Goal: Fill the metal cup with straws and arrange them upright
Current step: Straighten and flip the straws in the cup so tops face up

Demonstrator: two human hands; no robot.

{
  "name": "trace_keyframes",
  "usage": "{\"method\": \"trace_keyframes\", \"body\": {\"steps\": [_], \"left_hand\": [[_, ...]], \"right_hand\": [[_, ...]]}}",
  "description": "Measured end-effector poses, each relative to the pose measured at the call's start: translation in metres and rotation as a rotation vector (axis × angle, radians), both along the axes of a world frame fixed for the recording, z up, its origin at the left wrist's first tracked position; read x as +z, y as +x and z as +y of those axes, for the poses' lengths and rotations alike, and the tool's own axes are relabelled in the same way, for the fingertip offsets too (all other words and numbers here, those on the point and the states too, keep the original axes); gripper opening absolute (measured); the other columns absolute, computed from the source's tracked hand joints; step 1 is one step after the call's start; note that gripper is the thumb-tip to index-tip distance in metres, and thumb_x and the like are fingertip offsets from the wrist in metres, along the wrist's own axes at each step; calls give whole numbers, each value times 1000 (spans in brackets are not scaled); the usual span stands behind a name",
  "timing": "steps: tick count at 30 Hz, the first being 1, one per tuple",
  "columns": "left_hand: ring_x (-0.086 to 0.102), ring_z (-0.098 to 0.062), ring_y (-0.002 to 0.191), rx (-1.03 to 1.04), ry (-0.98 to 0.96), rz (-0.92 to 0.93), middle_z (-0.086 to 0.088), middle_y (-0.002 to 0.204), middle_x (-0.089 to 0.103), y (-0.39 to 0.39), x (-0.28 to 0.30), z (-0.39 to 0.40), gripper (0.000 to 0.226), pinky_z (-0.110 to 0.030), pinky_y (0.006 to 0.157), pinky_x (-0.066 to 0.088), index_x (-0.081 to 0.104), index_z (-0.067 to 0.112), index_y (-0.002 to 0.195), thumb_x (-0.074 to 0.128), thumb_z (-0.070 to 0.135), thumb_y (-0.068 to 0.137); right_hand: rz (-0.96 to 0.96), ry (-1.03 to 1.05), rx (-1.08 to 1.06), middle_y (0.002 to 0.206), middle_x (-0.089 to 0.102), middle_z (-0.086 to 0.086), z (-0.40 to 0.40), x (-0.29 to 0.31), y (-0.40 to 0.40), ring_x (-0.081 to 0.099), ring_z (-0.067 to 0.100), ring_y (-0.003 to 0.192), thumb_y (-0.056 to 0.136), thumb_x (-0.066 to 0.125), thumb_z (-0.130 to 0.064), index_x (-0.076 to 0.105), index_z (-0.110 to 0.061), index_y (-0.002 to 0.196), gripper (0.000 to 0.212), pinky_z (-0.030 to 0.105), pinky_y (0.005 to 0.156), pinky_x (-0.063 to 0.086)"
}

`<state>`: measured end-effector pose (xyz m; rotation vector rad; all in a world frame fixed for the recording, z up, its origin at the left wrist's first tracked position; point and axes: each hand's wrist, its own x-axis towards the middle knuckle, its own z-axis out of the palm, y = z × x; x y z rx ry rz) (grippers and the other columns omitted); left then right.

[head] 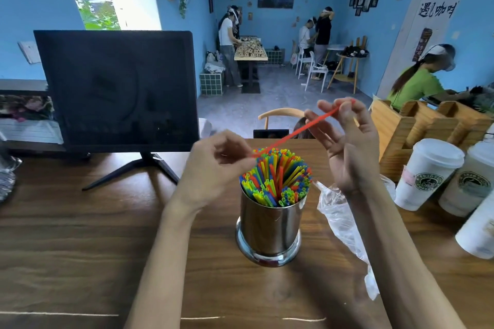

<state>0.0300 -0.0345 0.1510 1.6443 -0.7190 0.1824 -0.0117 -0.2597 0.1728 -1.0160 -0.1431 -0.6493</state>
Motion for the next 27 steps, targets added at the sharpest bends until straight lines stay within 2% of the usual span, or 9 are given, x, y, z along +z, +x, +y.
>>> {"method": "trace_keyframes", "body": {"steps": [4, 8, 11, 15, 18, 20, 22, 24, 27], "left_hand": [[70, -6, 90, -25, 305, -48, 15, 88, 74, -5, -8, -11, 19, -27, 82, 56, 74, 30, 89, 82, 14, 82], [56, -3, 108, 131, 352, -119, 20, 100, 69, -1, -16, -12, 23, -24, 93, 44, 73, 37, 89, 81, 17, 82], [46, -8, 116, 209, 379, -148, 21, 109, 62, 3, -23, -9, 25, -29, 100, 38, 72, 41, 99, 79, 23, 83], [52, -6, 107, 223, 324, -97, 20, 108, 62, 8, -29, -12, 17, -23, 89, 42, 71, 42, 102, 74, 31, 90], [59, 0, 92, 316, 191, -21, 16, 103, 66, 17, -32, -21, 17, -17, 78, 47, 71, 33, 109, 71, 28, 93], [63, 4, 85, 337, 124, 96, 15, 98, 69, 23, -32, -26, 22, -15, 76, 50, 69, 28, 116, 69, 31, 95], [65, 5, 91, 318, 144, 170, 16, 100, 70, 27, -33, -29, 26, -18, 80, 54, 68, 26, 121, 65, 36, 98], [65, 1, 98, 300, 203, 171, 15, 105, 71, 29, -34, -31, 27, -18, 81, 54, 71, 25, 121, 60, 38, 100], [64, 1, 93, 327, 277, 170, 14, 100, 71, 30, -33, -34, 26, -14, 75, 51, 76, 23, 113, 59, 39, 101]], "right_hand": [[-61, -171, -179, 77, 67, 0, 12, 6, 1, 68, 20, 69, 107, 46, -20, 57, -19, 109, 11, 35, 67, 58], [-122, -437, -307, 76, 66, 4, 19, 1, 2, 70, 26, 69, 107, 47, -13, 56, -22, 119, 17, 38, 66, 60], [-134, -479, -344, 81, 68, 10, 22, -7, -1, 70, 29, 69, 107, 48, -11, 56, -20, 121, 19, 38, 68, 60], [-113, -584, -367, 86, 71, 12, 18, -14, -3, 72, 23, 68, 103, 55, -10, 58, -20, 120, 20, 38, 65, 61], [10, -819, -364, 89, 73, -5, 18, -31, 3, 73, 11, 76, 98, 64, -15, 57, -30, 120, 28, 37, 70, 61], [64, -966, -420, 90, 72, -11, 20, -45, 7, 71, 3, 84, 95, 70, -20, 60, -28, 114, 23, 32, 76, 59], [95, -1073, -418, 93, 72, -11, 22, -55, 7, 67, 4, 91, 93, 72, -24, 69, -21, 101, 9, 35, 83, 55], [148, -1137, -391, 98, 71, -11, 23, -59, 8, 64, 7, 97, 91, 74, -27, 75, -19, 89, 8, 35, 87, 52], [218, -1163, -365, 100, 69, -15, 22, -57, 9, 61, 4, 100, 87, 75, -27, 77, -20, 79, 10, 31, 88, 51]]}}
